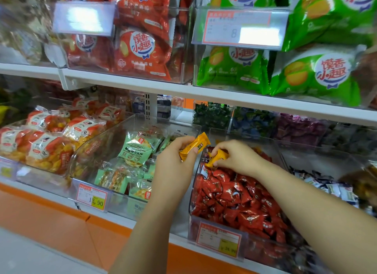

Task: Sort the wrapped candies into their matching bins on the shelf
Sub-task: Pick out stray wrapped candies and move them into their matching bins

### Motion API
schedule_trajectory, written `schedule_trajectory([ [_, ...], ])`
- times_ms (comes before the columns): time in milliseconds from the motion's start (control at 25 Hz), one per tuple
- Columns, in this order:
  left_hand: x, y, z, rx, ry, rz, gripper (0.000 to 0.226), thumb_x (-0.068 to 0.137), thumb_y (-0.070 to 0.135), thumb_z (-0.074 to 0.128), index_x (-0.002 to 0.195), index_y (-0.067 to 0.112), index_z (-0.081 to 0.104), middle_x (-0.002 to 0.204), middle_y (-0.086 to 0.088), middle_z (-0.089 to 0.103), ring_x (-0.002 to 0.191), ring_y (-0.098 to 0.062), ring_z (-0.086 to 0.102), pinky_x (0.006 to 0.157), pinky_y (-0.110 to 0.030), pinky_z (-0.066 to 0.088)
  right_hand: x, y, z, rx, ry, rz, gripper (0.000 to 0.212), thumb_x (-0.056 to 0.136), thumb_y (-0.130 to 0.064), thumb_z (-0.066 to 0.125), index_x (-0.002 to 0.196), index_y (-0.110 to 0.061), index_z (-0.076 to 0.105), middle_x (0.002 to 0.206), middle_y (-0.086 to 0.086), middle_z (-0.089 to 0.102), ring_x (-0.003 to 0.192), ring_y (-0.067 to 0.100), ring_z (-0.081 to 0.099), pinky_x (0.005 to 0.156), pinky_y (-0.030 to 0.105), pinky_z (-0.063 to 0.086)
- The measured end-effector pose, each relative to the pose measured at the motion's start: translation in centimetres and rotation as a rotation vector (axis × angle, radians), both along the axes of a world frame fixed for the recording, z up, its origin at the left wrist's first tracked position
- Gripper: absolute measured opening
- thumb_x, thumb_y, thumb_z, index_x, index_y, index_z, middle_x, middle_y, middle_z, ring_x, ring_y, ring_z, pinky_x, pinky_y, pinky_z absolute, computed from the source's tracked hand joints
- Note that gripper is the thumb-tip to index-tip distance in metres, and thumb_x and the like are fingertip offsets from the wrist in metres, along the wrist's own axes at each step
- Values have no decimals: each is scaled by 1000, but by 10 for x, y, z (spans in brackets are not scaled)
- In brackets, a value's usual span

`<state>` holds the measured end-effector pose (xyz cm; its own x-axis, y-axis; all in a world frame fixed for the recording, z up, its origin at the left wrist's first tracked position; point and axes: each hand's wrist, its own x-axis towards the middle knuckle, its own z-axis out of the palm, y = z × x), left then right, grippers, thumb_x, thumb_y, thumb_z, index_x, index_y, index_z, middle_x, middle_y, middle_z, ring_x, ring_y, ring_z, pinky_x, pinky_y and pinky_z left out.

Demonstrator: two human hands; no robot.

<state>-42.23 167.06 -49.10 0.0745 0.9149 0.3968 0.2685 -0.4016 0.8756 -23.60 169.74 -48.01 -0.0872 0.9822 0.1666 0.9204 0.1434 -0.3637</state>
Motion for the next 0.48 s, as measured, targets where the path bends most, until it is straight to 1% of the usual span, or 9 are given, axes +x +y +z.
schedule_trajectory([
  [80,4,-5,0,16,22,-4,18,91,25,58,107,29,63,93,17,65,73,3,54,62,-14,38,0,0,-4,-48,-14,-3,25,78,-27,74,102,-24,67,103,-4,64,91,12,58,74,23,41],
  [160,7,-6,0,27,20,-10,17,91,24,58,107,29,63,94,17,65,78,2,56,65,-16,40,2,3,-8,-89,-20,-31,36,78,-28,74,112,-23,64,117,-4,61,106,13,56,86,23,41],
  [240,9,-4,-1,22,19,-13,17,91,23,58,106,29,63,93,17,65,77,2,56,64,-17,40,5,5,-11,-107,-20,-69,41,76,-29,75,116,-24,61,123,-5,59,110,14,54,92,27,43],
  [320,10,-1,-2,13,23,-15,17,91,23,58,106,29,63,92,17,65,76,2,56,64,-16,40,7,5,-13,-98,-42,-82,40,76,-31,75,113,-28,61,119,-8,59,106,14,55,87,28,44],
  [400,10,2,-3,9,26,-14,17,91,23,58,106,30,63,92,16,65,77,2,57,65,-16,41,5,3,-13,-75,-66,-68,35,76,-31,75,109,-29,63,106,-11,58,95,10,54,76,24,39],
  [480,10,3,-3,12,20,-9,16,90,23,58,103,32,62,90,17,65,75,4,56,64,-12,41,2,-1,-9,-19,-79,-48,29,76,-30,75,104,-29,65,93,-13,54,81,7,50,64,23,35],
])
